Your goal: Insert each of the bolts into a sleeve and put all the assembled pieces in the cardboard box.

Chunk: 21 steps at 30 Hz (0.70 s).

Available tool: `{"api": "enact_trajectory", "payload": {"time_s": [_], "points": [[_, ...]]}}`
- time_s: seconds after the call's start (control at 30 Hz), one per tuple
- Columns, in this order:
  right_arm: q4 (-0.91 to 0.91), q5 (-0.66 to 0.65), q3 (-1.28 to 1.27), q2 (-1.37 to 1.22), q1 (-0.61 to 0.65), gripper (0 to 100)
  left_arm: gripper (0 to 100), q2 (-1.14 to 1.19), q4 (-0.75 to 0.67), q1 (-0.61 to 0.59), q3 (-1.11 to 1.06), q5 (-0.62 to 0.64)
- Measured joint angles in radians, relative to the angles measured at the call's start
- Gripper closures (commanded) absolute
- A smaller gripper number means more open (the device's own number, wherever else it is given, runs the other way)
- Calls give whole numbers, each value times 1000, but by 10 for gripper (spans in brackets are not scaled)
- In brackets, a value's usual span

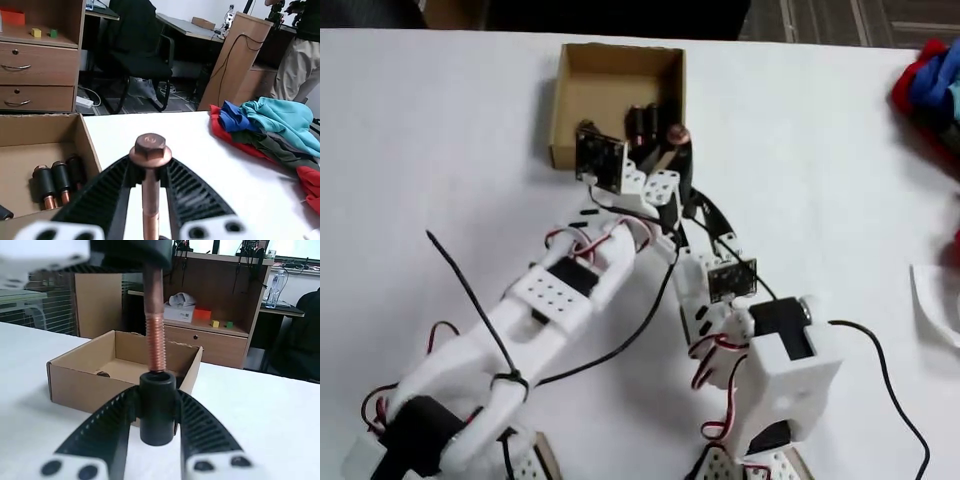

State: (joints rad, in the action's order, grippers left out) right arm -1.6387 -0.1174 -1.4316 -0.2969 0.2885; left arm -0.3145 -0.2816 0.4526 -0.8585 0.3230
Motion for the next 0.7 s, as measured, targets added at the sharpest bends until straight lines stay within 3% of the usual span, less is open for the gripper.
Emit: {"api": "enact_trajectory", "payload": {"time_s": [0.7], "points": [[0, 0, -2, -2, -5, 974, 974, 0, 11, 71, 0, -2]]}}
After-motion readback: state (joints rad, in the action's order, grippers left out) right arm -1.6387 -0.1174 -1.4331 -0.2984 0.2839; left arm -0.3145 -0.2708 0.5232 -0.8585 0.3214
